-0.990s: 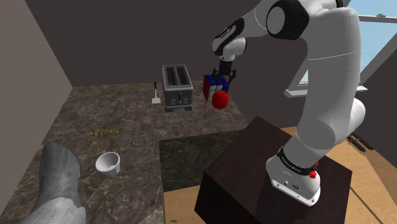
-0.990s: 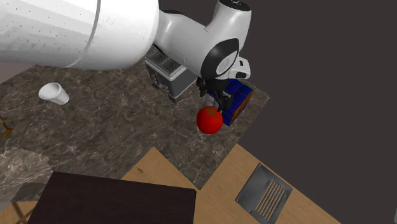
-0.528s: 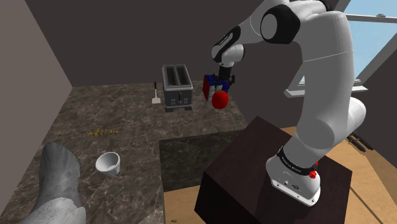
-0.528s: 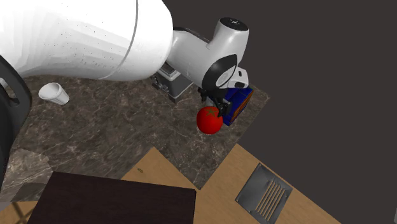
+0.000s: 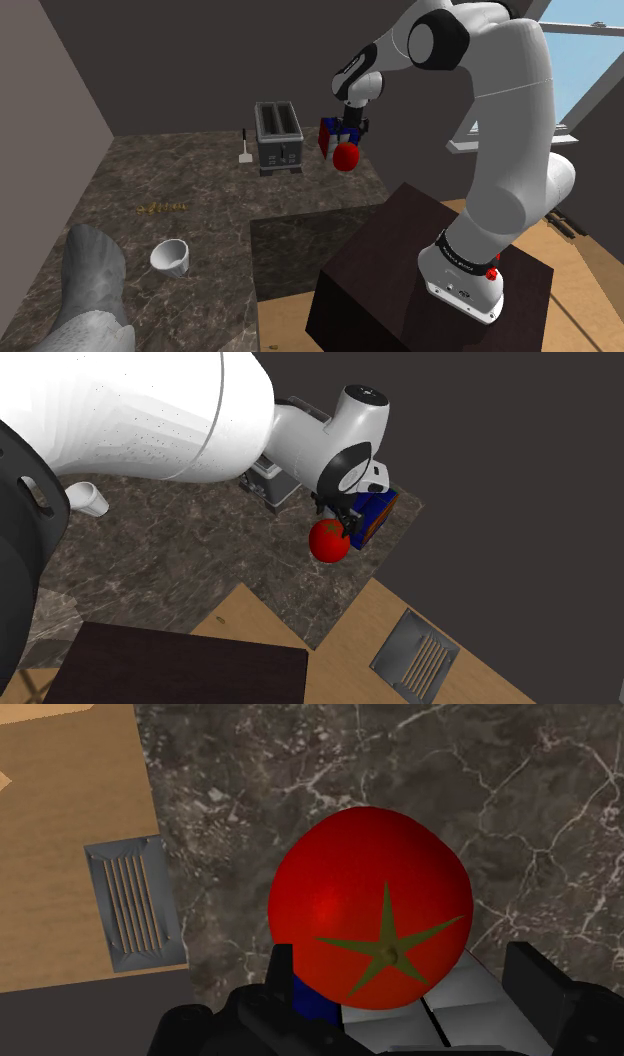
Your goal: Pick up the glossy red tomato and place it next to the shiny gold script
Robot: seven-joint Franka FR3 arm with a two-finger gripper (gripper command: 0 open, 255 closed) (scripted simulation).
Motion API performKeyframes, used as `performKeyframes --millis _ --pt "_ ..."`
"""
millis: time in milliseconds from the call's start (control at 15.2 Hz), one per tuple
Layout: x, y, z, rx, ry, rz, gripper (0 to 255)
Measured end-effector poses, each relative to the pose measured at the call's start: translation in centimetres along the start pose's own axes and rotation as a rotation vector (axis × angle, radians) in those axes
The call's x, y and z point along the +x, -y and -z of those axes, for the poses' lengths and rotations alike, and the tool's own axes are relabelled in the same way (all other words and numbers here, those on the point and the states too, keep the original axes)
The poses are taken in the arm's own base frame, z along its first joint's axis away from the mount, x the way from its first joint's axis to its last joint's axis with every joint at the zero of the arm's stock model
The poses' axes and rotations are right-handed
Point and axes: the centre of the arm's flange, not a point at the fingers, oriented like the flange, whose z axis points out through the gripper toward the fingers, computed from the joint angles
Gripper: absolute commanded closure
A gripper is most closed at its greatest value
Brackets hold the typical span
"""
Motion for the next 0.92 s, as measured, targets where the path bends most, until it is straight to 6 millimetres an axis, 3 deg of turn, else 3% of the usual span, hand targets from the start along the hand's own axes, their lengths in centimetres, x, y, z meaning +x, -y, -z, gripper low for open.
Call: performKeyframes --millis 660,924 --pt "0.0 0.0 0.0 0.000 0.000 0.000 255" --pt "-0.3 0.0 1.6 0.000 0.000 0.000 255"
